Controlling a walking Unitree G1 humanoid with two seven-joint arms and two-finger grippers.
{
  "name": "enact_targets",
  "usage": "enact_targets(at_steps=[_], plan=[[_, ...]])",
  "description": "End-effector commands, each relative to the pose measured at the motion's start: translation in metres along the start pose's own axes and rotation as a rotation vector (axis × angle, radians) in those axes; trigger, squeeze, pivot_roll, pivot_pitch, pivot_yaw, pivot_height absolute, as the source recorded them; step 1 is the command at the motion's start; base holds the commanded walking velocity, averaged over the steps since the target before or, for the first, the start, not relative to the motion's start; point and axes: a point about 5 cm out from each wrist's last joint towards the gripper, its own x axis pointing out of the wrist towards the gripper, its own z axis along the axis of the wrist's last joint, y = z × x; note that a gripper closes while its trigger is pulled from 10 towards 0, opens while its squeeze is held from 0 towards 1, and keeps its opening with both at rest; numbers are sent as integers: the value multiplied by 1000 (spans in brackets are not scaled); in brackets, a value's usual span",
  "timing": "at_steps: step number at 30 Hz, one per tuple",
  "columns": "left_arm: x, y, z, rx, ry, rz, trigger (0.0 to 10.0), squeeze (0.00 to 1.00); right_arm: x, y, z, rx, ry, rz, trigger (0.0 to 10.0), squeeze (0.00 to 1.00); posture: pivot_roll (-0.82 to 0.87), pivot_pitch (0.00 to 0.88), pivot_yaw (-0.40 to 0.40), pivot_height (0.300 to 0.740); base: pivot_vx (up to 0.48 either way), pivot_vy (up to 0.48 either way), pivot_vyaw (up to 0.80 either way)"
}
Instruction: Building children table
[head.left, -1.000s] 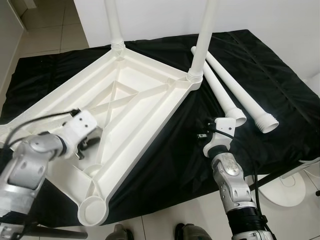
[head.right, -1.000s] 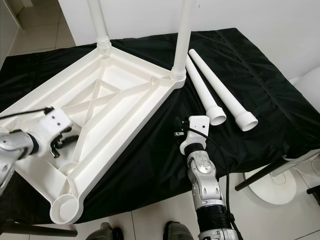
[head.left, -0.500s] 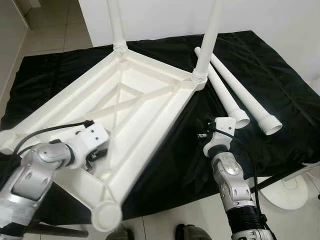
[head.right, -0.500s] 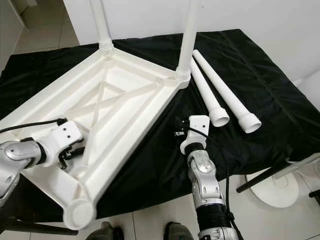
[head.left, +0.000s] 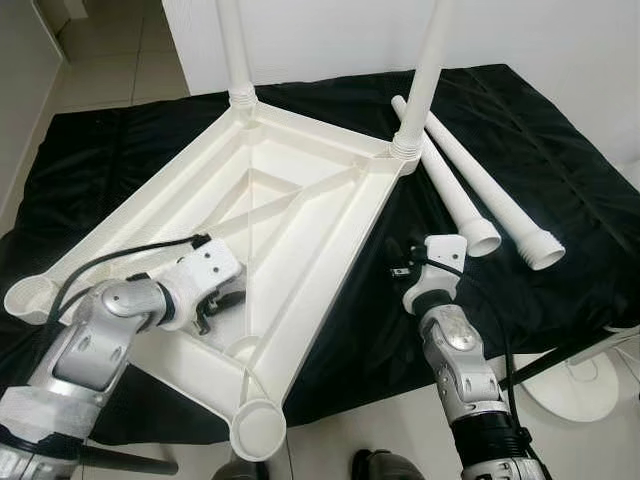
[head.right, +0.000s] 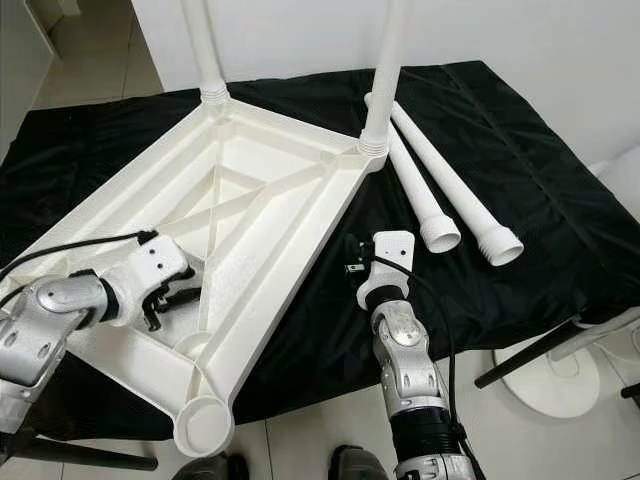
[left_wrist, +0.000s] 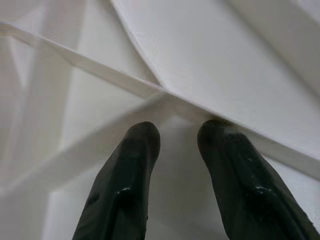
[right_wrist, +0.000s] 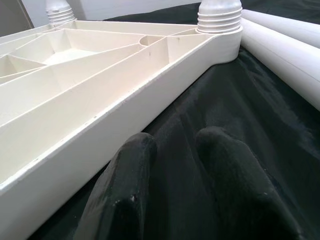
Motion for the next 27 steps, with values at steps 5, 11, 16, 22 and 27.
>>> enact_targets(at_steps=[5, 11, 16, 22, 27], plan=[[-20, 23, 9, -66, -150, 91, 10000, 4, -5, 1, -7, 1, 15, 11, 10000, 0, -47, 74, 49, 740, 0, 0, 0], [-34, 0, 9, -137, -196, -160, 10000, 1000, -6, 1, -7, 1, 17, 8, 10000, 0, -44, 78, 53, 740, 0, 0, 0], [-50, -19, 2, -148, -142, -359, 10000, 0, -6, 1, -8, 0, 21, 11, 10000, 0, -31, 83, 43, 740, 0, 0, 0], [-52, -44, -8, -149, -85, -500, 10000, 0, -5, 0, -8, -6, 22, 20, 10000, 0, -31, 90, 33, 740, 0, 0, 0], [-54, -49, -12, -147, -48, -509, 10000, 0, -5, -2, -8, -8, 21, 18, 10000, 0, -23, 96, 29, 740, 0, 0, 0]])
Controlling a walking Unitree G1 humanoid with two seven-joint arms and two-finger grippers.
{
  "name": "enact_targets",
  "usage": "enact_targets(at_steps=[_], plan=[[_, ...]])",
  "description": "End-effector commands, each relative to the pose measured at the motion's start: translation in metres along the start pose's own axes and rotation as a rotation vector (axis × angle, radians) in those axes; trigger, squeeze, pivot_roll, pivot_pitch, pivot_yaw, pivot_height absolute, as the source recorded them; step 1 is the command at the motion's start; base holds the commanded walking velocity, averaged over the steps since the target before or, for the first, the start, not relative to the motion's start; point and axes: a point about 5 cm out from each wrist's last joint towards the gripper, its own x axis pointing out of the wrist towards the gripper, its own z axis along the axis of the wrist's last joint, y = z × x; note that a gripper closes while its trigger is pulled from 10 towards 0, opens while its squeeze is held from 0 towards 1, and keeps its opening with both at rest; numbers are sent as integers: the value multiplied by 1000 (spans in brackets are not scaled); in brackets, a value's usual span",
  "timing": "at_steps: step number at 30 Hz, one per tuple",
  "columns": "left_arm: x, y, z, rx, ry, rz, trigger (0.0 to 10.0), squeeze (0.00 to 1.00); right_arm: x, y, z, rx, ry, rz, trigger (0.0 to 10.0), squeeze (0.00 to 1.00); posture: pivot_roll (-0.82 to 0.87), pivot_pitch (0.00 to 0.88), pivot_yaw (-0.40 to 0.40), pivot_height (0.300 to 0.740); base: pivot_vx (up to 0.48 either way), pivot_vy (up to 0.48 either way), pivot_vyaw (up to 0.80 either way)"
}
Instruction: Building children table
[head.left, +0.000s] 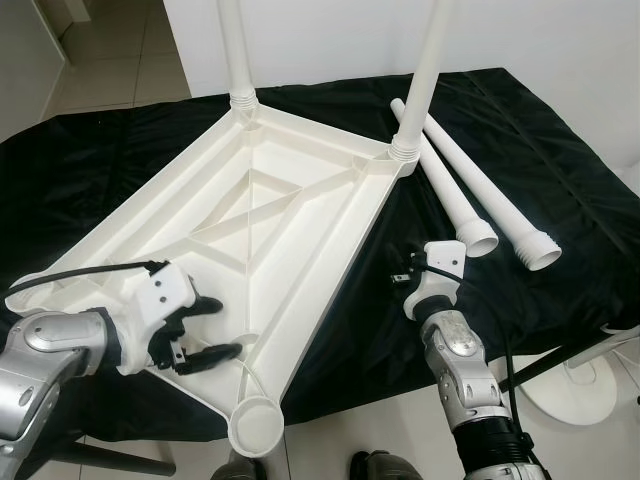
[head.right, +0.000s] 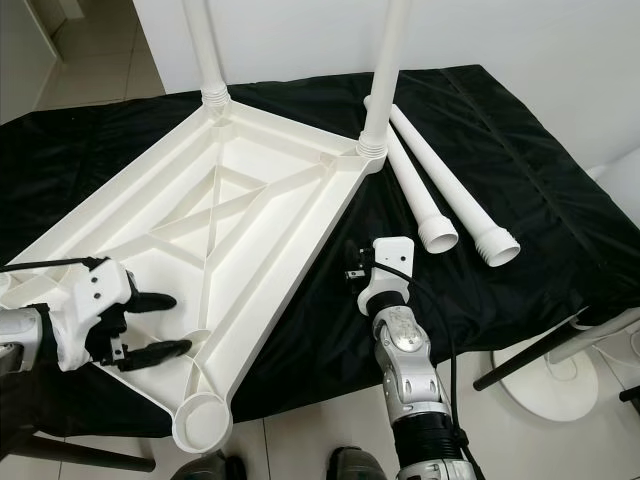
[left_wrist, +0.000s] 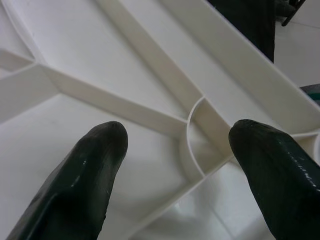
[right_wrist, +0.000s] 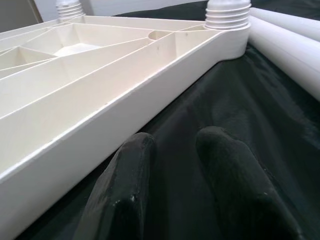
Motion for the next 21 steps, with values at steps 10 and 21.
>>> enact_targets(at_steps=[10, 21], plan=[[-15, -13, -1, -32, 41, -135, 10000, 0, 1, 0, -3, -1, 14, 12, 10000, 0, -7, 100, 19, 740, 0, 0, 0], [-19, -15, -11, -23, 110, -128, 10000, 0, 3, 0, -2, -3, 12, 18, 10000, 0, -3, 105, 19, 740, 0, 0, 0]])
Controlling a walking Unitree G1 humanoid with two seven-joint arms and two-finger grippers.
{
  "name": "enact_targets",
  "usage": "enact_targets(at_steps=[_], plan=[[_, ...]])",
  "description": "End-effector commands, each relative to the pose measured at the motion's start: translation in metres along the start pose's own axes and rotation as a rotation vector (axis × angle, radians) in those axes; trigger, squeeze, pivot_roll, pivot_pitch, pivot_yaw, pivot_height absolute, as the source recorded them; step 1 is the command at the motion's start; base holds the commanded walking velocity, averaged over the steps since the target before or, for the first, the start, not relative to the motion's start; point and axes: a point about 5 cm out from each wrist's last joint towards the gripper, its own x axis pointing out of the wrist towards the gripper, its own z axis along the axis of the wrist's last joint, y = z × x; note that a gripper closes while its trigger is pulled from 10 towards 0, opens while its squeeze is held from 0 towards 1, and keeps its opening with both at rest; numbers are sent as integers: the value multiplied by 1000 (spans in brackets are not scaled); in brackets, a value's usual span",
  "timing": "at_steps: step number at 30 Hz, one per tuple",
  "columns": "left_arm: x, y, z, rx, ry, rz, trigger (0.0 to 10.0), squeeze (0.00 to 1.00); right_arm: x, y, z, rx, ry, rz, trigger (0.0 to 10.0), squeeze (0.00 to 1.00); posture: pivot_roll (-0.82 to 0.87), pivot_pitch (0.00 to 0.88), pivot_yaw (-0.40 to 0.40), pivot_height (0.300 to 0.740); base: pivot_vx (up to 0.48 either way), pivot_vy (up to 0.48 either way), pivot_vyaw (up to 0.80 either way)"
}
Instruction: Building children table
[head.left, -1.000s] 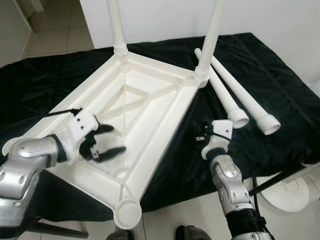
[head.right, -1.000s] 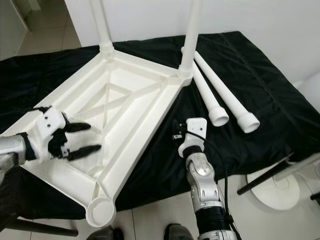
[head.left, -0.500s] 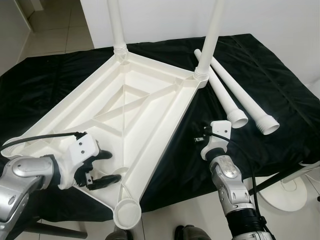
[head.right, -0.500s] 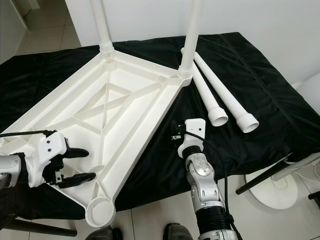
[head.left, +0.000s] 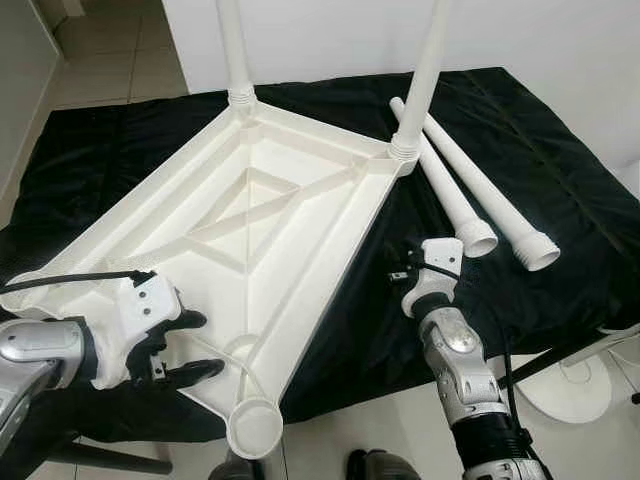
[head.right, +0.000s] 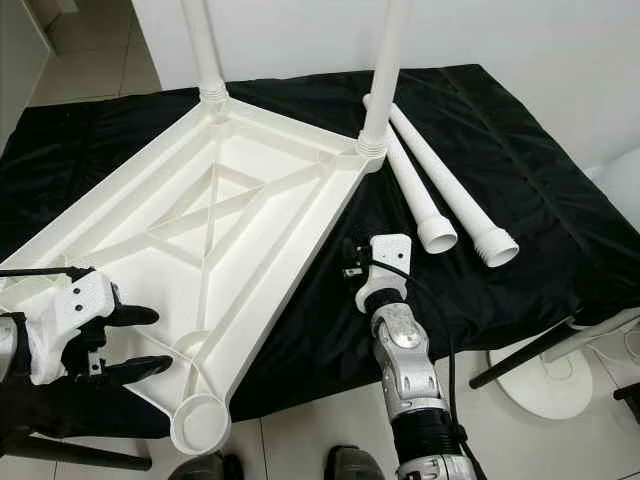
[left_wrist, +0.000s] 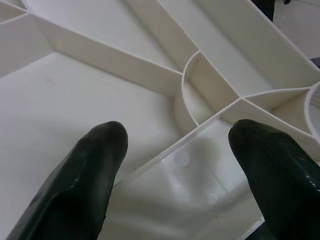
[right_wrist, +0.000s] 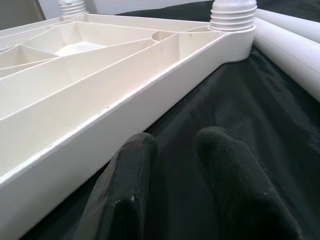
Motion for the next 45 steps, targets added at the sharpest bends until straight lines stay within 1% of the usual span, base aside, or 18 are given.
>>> enact_targets(at_steps=[1, 4, 9, 11, 12, 15, 18, 28, 29, 30, 31, 32, 33, 34, 36, 38, 45], plan=[[-1, -7, -4, 9, 35, -111, 10000, 0, -1, -1, -4, 1, 17, -2, 10000, 0, -4, 106, 17, 740, 0, 0, 0], [-1, -6, -7, 12, 62, -97, 10000, 0, -2, -2, -5, 2, 17, -4, 10000, 0, -6, 106, 20, 740, 0, 0, 0], [4, -1, -8, 43, 82, -61, 10000, 0, 0, -1, -4, 6, 13, -6, 10000, 0, -17, 106, 26, 740, 0, 0, 0], [12, 7, -9, 62, 85, -3, 10000, 0, 0, -1, -2, 6, 7, -12, 10000, 0, -25, 105, 28, 740, 0, 0, 0], [17, 14, -10, 76, 97, 34, 10000, 0, 0, -2, -1, 5, 4, -17, 10000, 0, -30, 106, 32, 740, 0, 0, 0], [19, 16, -11, 81, 104, 45, 10000, 0, 0, -2, -1, 4, 4, -18, 10000, 0, -30, 106, 32, 740, 0, 0, 0], [22, 22, -11, 108, 119, 63, 10000, 0, 0, -4, -1, 3, 3, -23, 10000, 0, -38, 107, 36, 740, 0, 0, 0], [24, 26, -10, 130, 127, 45, 10000, 0, -1, -5, -1, 1, 1, -33, 10000, 0, -42, 102, 42, 740, 0, 0, 0], [24, 27, -10, 130, 126, 45, 8941, 0, -1, -5, -1, 2, 1, -33, 10000, 0, -42, 100, 42, 740, 0, 0, 0], [24, 27, -11, 131, 130, 47, 7333, 0, -1, -4, -1, 2, 0, -32, 10000, 0, -42, 100, 42, 740, 0, 0, 0], [24, 27, -11, 131, 130, 47, 7333, 0, -1, -4, -1, 2, 0, -32, 10000, 0, -42, 100, 42, 740, 0, 0, 0], [24, 27, -12, 130, 132, 50, 6706, 0, 0, -4, -1, 3, 0, -31, 10000, 0, -41, 98, 41, 740, 0, 0, 0], [24, 28, -13, 130, 133, 56, 4039, 0, 0, -3, -1, 3, -1, -29, 10000, 0, -41, 97, 40, 740, 0, 0, 0], [24, 29, -14, 130, 134, 61, 4235, 0, 0, -3, -1, 4, -1, -28, 10000, 0, -41, 94, 40, 740, 0, 0, 0], [24, 29, -14, 130, 133, 65, 4118, 0, 0, -3, 0, 4, -2, -27, 10000, 0, -41, 94, 40, 740, 0, 0, 0], [25, 30, -13, 130, 129, 69, 0, 0, 1, -2, 0, 4, -4, -25, 10000, 0, -40, 91, 38, 740, 0, 0, 0], [28, 32, -10, 135, 108, 90, 0, 0, 3, -1, 0, 3, -6, -17, 10000, 0, -40, 82, 35, 740, 0, 0, 0]])
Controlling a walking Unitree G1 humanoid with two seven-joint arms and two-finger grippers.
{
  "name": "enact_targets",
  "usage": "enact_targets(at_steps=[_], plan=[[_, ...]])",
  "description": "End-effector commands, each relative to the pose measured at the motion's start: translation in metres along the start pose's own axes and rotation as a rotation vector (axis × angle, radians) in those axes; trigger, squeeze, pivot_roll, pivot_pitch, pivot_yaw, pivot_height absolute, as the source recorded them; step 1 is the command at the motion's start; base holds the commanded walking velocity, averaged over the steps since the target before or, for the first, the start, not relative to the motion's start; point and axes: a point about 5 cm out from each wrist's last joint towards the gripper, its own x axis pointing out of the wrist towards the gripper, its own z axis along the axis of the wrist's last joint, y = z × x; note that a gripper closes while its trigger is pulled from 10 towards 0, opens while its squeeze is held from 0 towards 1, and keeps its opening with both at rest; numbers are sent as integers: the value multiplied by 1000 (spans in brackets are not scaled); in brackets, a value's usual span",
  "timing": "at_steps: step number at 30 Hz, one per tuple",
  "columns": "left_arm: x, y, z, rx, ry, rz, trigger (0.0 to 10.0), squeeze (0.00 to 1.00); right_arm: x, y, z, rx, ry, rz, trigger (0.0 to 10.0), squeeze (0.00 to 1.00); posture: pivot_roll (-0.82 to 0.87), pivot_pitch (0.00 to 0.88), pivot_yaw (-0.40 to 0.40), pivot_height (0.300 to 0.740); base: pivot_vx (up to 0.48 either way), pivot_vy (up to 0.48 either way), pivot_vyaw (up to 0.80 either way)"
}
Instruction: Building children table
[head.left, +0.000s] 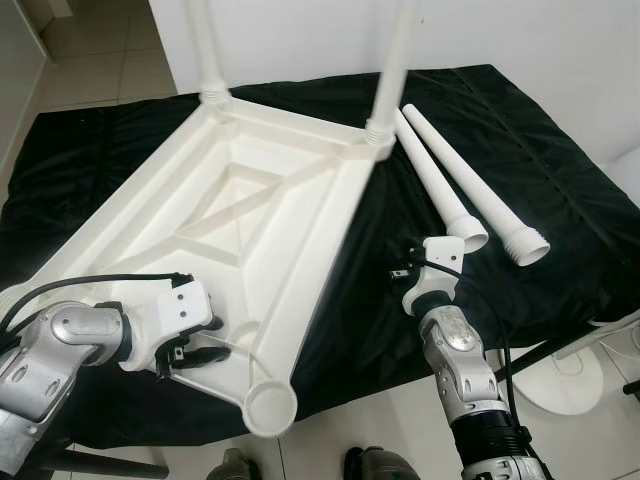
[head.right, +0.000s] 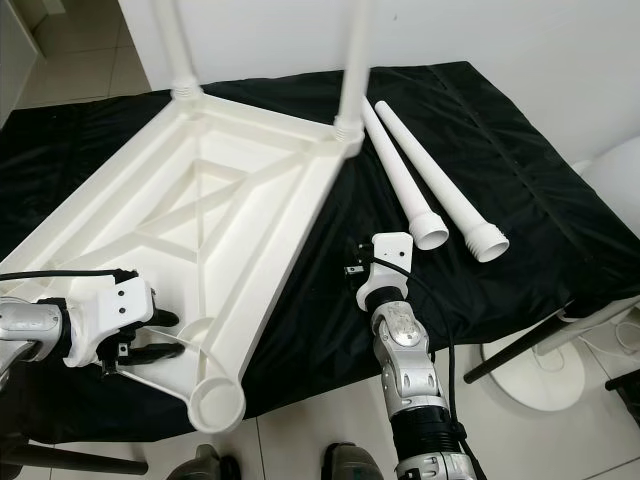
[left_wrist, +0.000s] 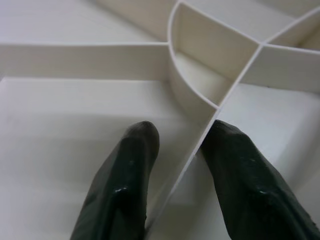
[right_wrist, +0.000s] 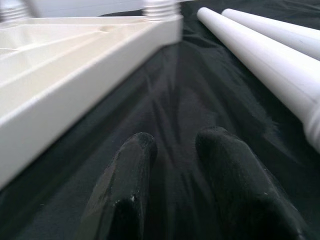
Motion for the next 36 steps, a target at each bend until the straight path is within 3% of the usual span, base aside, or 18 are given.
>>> enact_targets(at_steps=[1, 10, 11, 13, 14, 15, 18, 23, 24, 28, 29, 31, 32, 36], plan=[[-4, 6, -7, -38, 22, 63, 0, 0, 1, 2, 0, -3, -3, 12, 10000, 0, -40, 82, 35, 740, 0, 0, 0], [7, 11, 5, -19, -50, 112, 0, 0, 1, 3, -1, -2, -2, 10, 10000, 0, -46, 76, 43, 740, 0, 0, 0], [9, 10, 7, -14, -61, 110, 1333, 0, 0, 3, -1, -2, -3, 8, 10000, 0, -46, 76, 43, 740, 0, 0, 0], [9, 10, 7, -14, -61, 110, 1333, 0, 0, 3, -1, -2, -3, 8, 10000, 0, -46, 76, 43, 740, 0, 0, 0], [14, 7, 11, -1, -87, 107, 8980, 0, 0, 3, -1, 0, -3, 5, 10000, 0, -47, 78, 46, 740, 0, 0, 0], [18, 6, 15, 3, -107, 114, 10000, 0, 0, 3, -2, 0, -2, 3, 10000, 0, -47, 78, 46, 740, 0, 0, 0], [20, 6, 18, 3, -120, 119, 10000, 0, 0, 2, -2, 0, -1, 2, 10000, 0, -47, 78, 46, 740, 0, 0, 0], [37, 3, 36, 30, -191, 130, 10000, 0, 0, 3, -2, 4, -1, 1, 10000, 0, -43, 85, 49, 740, 0, 0, 0], [42, 2, 43, 26, -229, 132, 10000, 1000, 1, 4, -2, 5, -2, 0, 10000, 0, -43, 85, 49, 740, 0, 0, 0], [48, -2, 50, 40, -253, 109, 10000, 1000, 1, 3, -1, 6, -4, -4, 10000, 0, -46, 92, 53, 740, 0, 0, 0], [52, -4, 54, 55, -261, 97, 10000, 188, 1, 3, -1, 6, -4, -7, 10000, 0, -46, 95, 54, 740, 0, 0, 0], [55, -6, 57, 66, -265, 90, 10000, 188, 1, 3, -1, 6, -4, -9, 10000, 0, -46, 95, 54, 740, 0, 0, 0], [59, -6, 61, 82, -277, 94, 10000, 0, 0, 2, -1, 8, -5, -12, 10000, 0, -46, 96, 54, 740, 0, 0, 0], [63, -8, 69, 96, -301, 92, 10000, 0, 1, 3, -1, 7, -8, -14, 10000, 0, -48, 98, 59, 740, 0, 0, 0]])
